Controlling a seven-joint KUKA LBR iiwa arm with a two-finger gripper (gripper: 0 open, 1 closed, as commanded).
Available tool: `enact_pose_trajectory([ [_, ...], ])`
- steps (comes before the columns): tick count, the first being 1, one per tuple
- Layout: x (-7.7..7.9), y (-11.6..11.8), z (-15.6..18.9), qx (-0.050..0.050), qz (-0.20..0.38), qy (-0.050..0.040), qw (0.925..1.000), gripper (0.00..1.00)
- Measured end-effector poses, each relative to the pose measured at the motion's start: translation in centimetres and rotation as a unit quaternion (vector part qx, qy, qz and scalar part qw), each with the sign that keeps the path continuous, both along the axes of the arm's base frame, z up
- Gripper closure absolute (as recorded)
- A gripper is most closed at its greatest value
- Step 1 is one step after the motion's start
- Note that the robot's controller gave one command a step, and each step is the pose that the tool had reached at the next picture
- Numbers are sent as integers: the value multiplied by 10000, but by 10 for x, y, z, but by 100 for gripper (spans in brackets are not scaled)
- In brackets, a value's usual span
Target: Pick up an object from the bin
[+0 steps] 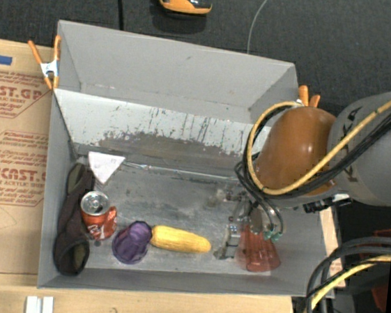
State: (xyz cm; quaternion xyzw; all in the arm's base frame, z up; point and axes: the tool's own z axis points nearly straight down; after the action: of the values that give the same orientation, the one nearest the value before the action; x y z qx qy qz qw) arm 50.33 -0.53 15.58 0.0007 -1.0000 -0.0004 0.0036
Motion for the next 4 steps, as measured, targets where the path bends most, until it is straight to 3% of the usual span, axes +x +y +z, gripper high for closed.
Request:
enact_pose_trajectory([
  [1,2,0,4,0,0,-39,10000,0],
  [2,-7,16,-49,5,-154,-71,9999,0],
  [3,-22,36,-86,4,1122,-36,9937,100],
  [4,-22,36,-86,4,1123,-36,9937,100],
])
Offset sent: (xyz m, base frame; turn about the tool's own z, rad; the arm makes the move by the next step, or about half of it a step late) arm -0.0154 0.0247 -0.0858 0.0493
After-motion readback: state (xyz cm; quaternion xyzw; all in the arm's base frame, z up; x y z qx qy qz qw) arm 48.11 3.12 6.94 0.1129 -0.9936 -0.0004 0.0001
